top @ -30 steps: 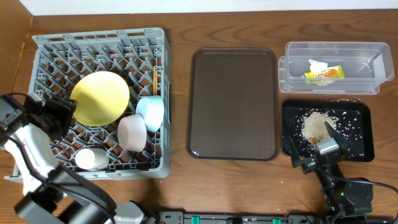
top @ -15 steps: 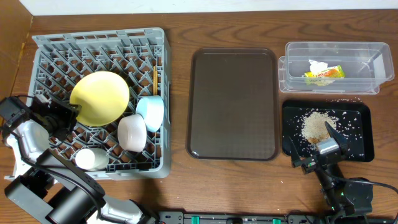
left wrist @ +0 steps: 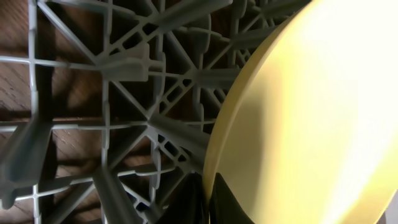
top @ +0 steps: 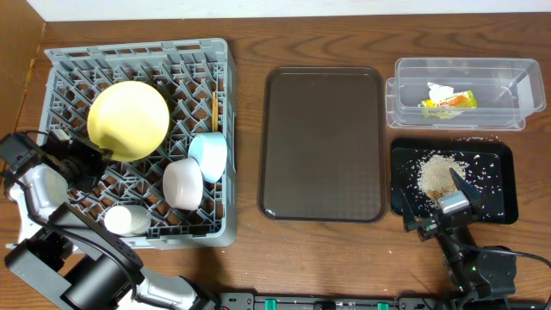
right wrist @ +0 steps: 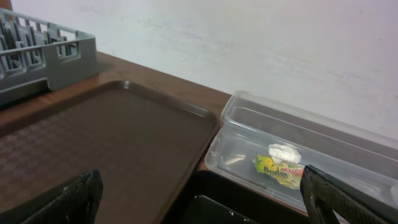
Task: Sort waste into correct bins and load items into the dishwasher
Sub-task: 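Push the yellow plate upright between the rack tines with the left gripper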
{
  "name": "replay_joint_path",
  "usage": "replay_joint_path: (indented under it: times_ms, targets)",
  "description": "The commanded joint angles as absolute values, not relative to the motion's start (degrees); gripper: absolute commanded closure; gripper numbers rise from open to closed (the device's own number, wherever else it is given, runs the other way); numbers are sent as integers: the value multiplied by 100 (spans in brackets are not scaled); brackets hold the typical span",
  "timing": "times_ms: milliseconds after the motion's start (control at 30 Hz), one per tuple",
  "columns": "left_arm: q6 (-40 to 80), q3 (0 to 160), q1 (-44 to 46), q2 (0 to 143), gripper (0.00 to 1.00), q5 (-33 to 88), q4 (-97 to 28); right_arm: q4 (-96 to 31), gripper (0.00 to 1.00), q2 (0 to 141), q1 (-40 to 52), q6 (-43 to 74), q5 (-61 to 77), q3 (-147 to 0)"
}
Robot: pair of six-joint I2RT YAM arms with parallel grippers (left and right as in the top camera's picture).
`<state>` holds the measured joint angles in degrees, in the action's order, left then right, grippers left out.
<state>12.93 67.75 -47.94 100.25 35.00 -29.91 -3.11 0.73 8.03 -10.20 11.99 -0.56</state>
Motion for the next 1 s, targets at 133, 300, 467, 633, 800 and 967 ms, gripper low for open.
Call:
replay_joint_path:
  times_ms: [133,300,467,633,800,967]
  targets:
    - [917,6761,-4604,9045,92,2626,-2956,-305,1,60,718,-1079,1227,-32]
    - [611,6761,-3760,8158,93,751,-3103,-305,1,60,718,-1079,1227,-32]
    - [211,6761,-2587,7800,93,-1461,-3098,-305,1,60,718,-1079,1227,-32]
    - [-145,6761,-1675,7920,93,-3223,-2871,-305,1,60,718,-1079,1227,-32]
    - [-351,6761,-1540,7979,93,-3673,-2709,-305,1,60,718,-1079,1227,-32]
    - [-515,6759,-1522,8088,93,-3645,-2781,-305,1,60,718,-1079,1227,-32]
